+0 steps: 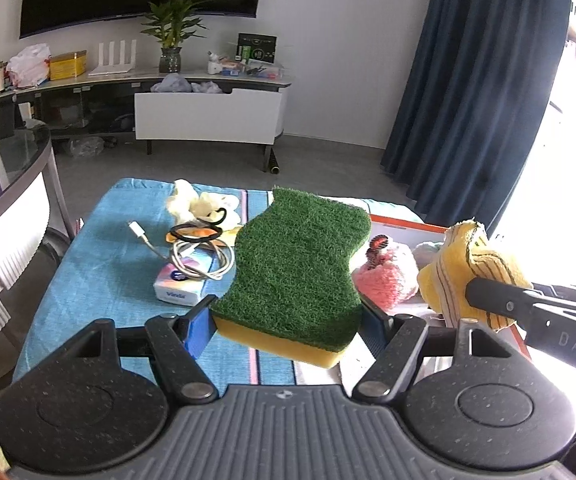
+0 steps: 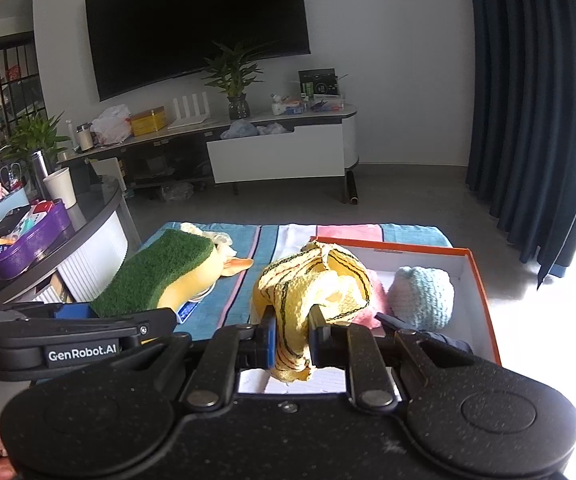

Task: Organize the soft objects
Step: 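Carry the sponge and yellow knitted item together over the white box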

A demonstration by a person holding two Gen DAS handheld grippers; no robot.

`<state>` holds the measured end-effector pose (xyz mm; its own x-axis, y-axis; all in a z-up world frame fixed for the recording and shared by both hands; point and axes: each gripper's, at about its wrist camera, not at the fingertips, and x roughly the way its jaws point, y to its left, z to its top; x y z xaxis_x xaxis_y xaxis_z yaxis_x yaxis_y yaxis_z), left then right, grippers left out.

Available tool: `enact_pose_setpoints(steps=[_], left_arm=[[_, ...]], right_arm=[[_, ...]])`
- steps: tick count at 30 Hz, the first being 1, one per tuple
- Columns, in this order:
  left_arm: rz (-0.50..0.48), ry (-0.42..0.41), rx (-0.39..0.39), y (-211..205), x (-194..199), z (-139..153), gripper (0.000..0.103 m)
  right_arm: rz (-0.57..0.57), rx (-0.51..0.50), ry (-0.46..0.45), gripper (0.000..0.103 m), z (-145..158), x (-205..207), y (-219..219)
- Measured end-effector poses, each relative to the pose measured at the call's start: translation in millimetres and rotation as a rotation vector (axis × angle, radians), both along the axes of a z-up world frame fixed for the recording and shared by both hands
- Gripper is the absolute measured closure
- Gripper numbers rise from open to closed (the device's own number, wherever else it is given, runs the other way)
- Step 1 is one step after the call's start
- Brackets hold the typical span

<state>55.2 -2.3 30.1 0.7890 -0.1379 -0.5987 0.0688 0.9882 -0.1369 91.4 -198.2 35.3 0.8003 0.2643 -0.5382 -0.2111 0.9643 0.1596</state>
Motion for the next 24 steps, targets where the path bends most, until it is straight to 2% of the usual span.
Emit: enact_pose_setpoints(steps=[24], left_arm=[[-0.113, 0.006, 0.004, -37.7, 10.7, -4.6, 0.029]], right_arm=[[-0.123, -0.007, -0.013, 0.084, 0.0, -7.3, -41.7]])
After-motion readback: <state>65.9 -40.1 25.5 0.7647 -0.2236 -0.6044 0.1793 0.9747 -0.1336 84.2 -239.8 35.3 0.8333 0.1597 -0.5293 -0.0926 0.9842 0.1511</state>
